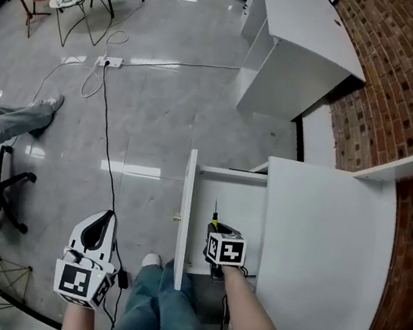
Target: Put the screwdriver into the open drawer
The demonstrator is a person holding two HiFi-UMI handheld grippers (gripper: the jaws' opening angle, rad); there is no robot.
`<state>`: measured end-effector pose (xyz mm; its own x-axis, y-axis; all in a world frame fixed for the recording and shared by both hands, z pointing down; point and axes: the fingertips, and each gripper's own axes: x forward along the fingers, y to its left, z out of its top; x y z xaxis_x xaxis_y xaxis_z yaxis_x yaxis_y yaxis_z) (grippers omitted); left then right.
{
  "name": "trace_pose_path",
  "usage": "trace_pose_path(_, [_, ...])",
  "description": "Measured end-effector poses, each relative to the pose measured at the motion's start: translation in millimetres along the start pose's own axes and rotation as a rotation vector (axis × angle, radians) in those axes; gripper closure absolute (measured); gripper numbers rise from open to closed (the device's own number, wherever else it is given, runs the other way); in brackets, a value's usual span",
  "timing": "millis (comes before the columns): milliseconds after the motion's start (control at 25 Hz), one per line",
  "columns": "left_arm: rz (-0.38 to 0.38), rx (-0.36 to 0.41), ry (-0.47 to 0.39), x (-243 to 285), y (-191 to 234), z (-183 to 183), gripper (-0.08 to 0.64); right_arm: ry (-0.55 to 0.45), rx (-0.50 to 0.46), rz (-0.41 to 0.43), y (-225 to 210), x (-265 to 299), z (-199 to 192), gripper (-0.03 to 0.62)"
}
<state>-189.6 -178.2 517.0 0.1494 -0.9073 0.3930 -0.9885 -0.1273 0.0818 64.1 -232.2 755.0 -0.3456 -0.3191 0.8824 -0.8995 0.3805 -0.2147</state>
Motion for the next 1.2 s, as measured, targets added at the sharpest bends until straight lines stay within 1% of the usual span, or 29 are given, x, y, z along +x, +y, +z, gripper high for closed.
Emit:
trace_pose_path(120, [0.018,-0.011,0.036,2,7,-13,0.546,0.081,0.024,-0.031,-13,30,-18,0.512])
trace_pose_path(280, [0.028,-0.018,0.063,7,11,-24,0.546,0.150,0.037,-0.065,-22,51,-30,0.512])
trace_pose_path(400, [0.025,-0.017,0.074,11,11,-27,0.546,0.177,0.025,-0.082,-23,56,-34,0.511])
trace_pose_path(520, [0.013,-0.012,0.065,16,9,-23,0.546,0.194,0.007,-0.100,-24,55,-33,0.503])
trace_pose_path(560, [0.009,-0.013,0.060,19,9,-20,0.546,0.195,0.009,-0.112,-25,53,-31,0.482])
trace_pose_path(640, [-0.004,-0.013,0.048,23,7,-13,0.546,0.178,0.023,-0.131,-27,44,-22,0.479])
trace_pose_path(800, [-0.036,-0.010,0.016,28,4,6,0.546,0.085,0.047,-0.128,-15,11,12,0.488])
trace_pose_path(880, [-0.053,-0.003,-0.019,29,4,20,0.546,0.010,0.052,-0.117,-6,-14,36,0.572])
trace_pose_path(1040, [-0.082,0.010,-0.084,29,1,53,0.546,-0.180,0.057,-0.023,21,-80,92,0.580])
trace_pose_path(1120, [-0.096,0.014,-0.116,29,0,71,0.546,-0.285,0.035,0.011,33,-120,120,0.581])
trace_pose_path(1200, [-0.112,0.022,-0.153,30,-2,91,0.546,-0.395,-0.005,0.024,45,-164,145,0.581])
